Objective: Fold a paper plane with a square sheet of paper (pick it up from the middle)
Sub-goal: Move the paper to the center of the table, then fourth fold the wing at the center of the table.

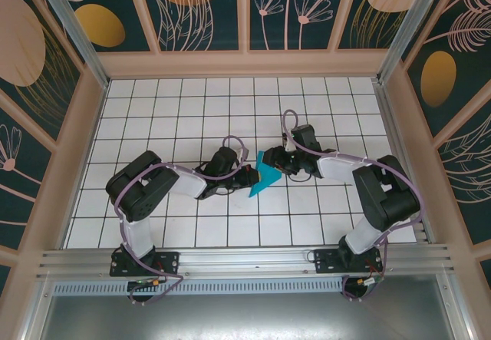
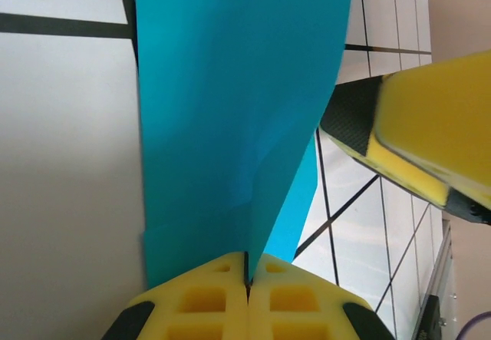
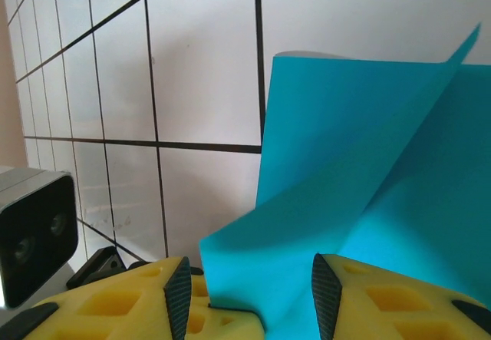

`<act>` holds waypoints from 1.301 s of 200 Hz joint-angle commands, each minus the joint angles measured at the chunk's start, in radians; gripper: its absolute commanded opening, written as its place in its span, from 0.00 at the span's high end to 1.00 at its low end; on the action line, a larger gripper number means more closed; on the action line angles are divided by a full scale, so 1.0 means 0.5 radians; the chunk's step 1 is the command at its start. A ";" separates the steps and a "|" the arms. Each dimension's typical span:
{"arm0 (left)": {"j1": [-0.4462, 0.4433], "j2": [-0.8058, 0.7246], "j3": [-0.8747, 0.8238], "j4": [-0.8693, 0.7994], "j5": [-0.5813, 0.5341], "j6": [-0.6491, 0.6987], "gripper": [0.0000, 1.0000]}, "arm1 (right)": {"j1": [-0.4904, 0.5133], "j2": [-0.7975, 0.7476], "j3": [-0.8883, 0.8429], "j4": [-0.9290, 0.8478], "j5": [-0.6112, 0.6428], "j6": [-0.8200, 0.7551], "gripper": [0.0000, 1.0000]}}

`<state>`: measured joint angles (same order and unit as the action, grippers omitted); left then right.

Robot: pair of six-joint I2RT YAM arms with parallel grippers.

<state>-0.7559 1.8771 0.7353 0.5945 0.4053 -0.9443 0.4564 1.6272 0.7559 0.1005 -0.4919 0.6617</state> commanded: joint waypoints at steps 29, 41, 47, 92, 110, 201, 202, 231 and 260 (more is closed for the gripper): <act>0.048 0.011 0.024 0.075 0.072 -0.091 0.98 | 0.008 0.076 -0.022 -0.044 0.057 0.036 0.51; 0.052 0.022 0.024 0.102 0.093 -0.099 0.98 | 0.010 0.094 -0.018 -0.053 0.057 0.033 0.50; 0.050 0.028 0.028 0.106 0.098 -0.102 0.98 | 0.010 0.105 -0.018 -0.056 0.058 0.034 0.50; 0.052 0.068 0.040 0.142 0.136 -0.109 0.97 | 0.010 0.178 0.020 -0.108 0.066 0.024 0.49; 0.052 0.080 0.045 0.145 0.145 -0.108 0.96 | 0.009 0.196 0.036 -0.139 0.088 0.023 0.49; 0.057 0.098 0.082 0.143 0.171 0.047 0.81 | 0.024 0.301 0.119 -0.394 0.291 0.057 0.48; 0.056 0.097 0.082 0.143 0.170 0.049 0.81 | 0.023 0.301 0.120 -0.397 0.293 0.059 0.48; 0.059 0.018 0.063 0.065 0.094 0.080 0.73 | 0.024 0.310 0.134 -0.454 0.351 0.078 0.47; 0.063 -0.147 -0.016 -0.022 -0.015 0.092 0.65 | 0.026 0.327 0.152 -0.503 0.391 0.088 0.47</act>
<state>-0.7326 1.8908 0.7498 0.6170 0.4469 -0.9237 0.4713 1.7287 0.8383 -0.0383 -0.4191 0.6952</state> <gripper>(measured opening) 0.332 0.526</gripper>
